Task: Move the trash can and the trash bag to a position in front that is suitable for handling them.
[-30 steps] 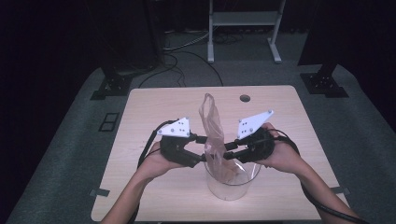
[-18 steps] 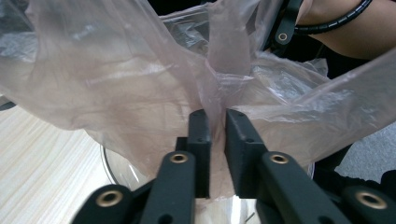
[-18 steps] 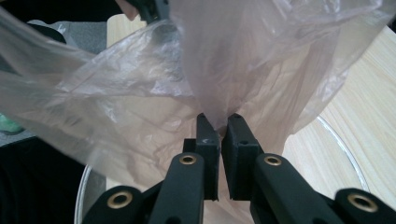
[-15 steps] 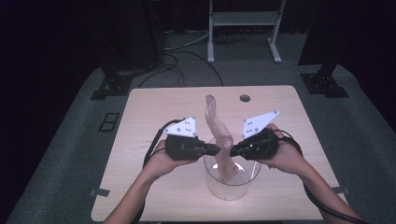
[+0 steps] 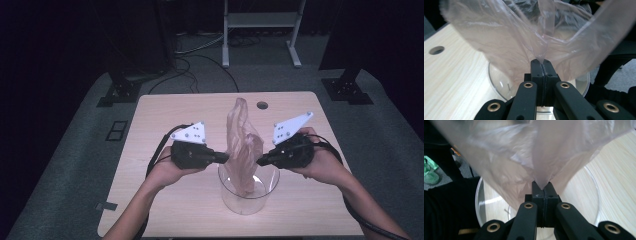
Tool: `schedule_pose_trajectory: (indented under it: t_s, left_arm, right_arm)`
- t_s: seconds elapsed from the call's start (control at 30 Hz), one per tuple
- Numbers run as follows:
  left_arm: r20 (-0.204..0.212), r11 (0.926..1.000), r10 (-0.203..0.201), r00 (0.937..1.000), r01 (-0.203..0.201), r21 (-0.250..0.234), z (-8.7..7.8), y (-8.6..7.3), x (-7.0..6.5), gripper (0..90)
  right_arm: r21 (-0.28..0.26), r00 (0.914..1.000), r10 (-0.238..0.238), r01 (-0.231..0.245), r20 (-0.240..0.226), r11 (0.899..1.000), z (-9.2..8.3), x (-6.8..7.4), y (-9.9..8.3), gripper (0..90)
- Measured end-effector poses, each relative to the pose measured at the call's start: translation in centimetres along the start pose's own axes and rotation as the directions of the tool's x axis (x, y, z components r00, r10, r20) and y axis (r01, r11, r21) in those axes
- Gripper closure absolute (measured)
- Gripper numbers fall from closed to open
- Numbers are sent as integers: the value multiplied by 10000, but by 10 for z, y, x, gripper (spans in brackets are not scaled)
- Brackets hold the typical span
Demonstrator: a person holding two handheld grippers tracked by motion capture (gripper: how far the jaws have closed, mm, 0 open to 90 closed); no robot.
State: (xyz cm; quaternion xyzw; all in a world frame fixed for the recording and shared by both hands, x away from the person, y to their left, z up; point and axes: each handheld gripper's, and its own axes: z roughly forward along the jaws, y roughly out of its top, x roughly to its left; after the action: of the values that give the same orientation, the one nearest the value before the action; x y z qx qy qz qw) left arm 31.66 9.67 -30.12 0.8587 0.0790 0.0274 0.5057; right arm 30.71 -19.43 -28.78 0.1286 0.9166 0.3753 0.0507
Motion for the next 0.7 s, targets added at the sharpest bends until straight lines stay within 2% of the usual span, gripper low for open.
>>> schedule_pose_trajectory:
  t_s: [0.2, 0.37, 0.7]
  left_arm:
    - [-228, 9998, 64, 9997, -59, 197, -10, 3, -1, 899]
    - [-392, 9993, -11, 9992, 25, 373, -16, -2, 0, 899]
    - [-564, 9975, -316, 9979, 350, 617, -19, -23, 4, 900]
  right_arm:
    - [286, 9989, 143, -156, 452, 9995, -21, -2, -10, 900]
    - [563, 9975, 265, -302, 650, 9980, -32, -3, -22, 900]
    - [1206, 9950, 435, -542, 897, 9912, -35, -6, -44, 900]
